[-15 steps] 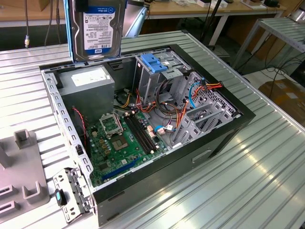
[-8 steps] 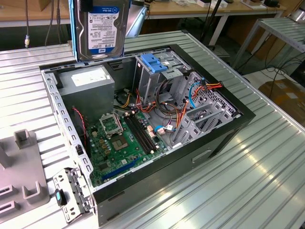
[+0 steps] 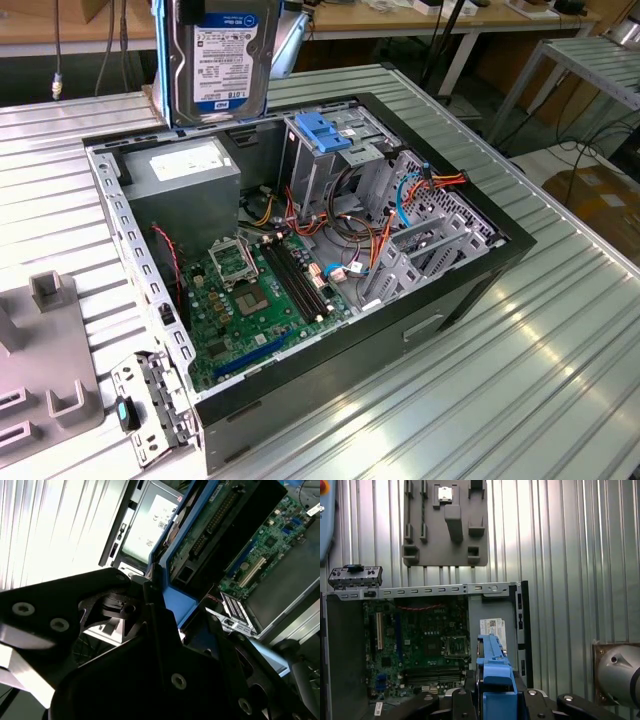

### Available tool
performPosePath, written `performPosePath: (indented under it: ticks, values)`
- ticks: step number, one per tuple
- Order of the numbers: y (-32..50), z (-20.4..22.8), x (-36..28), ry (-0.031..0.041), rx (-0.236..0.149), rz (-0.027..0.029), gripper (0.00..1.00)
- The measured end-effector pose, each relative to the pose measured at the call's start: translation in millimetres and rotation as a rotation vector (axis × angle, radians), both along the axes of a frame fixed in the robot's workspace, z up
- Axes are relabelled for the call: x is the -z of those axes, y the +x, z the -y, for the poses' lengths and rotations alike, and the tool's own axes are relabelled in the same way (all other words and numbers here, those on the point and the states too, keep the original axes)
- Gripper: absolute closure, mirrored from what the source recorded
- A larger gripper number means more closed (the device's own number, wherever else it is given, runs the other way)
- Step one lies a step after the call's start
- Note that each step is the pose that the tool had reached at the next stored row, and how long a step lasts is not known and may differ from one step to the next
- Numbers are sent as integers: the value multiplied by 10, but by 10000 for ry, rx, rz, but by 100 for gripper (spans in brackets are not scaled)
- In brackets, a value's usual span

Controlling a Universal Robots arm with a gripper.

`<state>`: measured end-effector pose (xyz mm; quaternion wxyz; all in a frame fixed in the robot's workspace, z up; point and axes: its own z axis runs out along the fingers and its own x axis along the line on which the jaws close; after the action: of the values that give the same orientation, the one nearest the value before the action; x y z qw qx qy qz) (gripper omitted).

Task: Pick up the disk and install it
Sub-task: 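Pick up the disk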

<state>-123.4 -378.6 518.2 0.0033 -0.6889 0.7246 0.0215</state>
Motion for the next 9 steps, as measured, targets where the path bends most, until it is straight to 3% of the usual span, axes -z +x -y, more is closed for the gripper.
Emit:
performPosePath:
  ticks: [9]
  values:
    - [83, 18, 3, 1, 0, 0, 63]
